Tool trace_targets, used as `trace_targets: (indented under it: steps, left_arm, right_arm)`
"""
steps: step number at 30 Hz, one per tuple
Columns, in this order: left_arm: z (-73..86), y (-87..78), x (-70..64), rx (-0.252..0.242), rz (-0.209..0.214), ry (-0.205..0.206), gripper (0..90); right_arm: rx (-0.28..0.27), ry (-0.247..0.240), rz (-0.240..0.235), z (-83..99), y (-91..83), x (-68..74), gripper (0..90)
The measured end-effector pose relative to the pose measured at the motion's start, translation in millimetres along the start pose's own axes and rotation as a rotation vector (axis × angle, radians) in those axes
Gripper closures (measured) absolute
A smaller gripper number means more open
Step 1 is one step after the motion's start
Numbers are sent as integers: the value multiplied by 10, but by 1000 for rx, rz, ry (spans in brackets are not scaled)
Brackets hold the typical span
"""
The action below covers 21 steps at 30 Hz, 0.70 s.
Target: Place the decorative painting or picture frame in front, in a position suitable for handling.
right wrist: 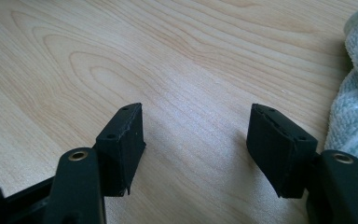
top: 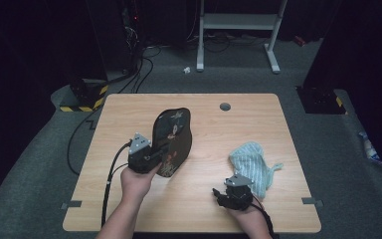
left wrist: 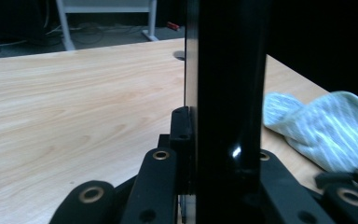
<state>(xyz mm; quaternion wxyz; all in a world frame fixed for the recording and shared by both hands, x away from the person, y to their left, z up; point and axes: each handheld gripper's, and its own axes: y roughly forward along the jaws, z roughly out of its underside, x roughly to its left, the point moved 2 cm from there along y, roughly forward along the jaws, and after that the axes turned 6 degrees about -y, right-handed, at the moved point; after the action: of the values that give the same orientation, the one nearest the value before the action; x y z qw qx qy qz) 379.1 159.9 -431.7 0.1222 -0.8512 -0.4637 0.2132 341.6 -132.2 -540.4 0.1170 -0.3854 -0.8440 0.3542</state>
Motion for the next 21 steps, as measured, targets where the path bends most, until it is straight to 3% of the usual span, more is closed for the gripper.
trace_targets:
  steps: [7,14,21]
  left_arm:
    - [105,-3,-186,-3,25,17,808]
    - [164,-42,-269,-20,50,11,808]
    - [225,9,-354,-4,67,28,808]
  right_arm:
    - [-2,-10,1,0,0,-5,362]
    - [-2,-12,1,0,0,-5,361]
    - [-4,-22,4,-1,3,-8,361]
